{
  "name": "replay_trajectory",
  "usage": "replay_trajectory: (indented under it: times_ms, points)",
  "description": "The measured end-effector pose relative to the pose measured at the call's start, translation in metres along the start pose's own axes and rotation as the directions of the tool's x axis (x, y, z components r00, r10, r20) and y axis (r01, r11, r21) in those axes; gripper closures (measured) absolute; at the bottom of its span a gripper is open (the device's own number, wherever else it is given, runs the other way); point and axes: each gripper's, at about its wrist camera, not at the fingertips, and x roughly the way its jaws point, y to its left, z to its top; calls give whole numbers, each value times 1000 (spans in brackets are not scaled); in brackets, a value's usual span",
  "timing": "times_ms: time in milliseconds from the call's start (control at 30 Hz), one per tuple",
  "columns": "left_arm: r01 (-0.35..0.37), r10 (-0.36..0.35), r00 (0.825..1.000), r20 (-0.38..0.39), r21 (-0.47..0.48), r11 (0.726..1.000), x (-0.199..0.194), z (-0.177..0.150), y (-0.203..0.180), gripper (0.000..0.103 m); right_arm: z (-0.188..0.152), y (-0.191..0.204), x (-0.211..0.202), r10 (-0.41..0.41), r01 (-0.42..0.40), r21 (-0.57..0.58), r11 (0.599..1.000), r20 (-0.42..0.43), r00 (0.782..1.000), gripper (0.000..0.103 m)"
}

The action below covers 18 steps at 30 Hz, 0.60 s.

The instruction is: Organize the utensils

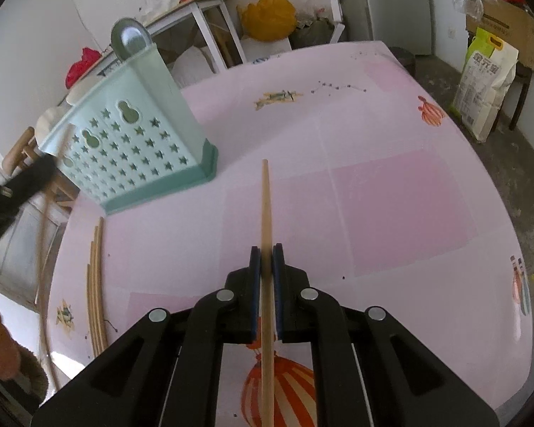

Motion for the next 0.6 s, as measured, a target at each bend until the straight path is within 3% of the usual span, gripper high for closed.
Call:
replay_trajectory:
  times_ms: [133,333,500,600]
  points:
    - [16,-13,995,103,-25,1000,-33,18,13,98,4,6,-4,-5,6,-4,1000,11,1000,96]
    - [41,-17,961,275,-85,996,-71,59,32,98,9,16,-13,0,0,4,1000,33,999,96]
    - [59,-13,906,423,-95,994,-94,98,42,98,17,22,-27,12,-14,18,1000,67,998,96]
    - [43,17,859,511,-105,994,-97,120,48,98,20,28,-33,10,-11,14,1000,79,997,96]
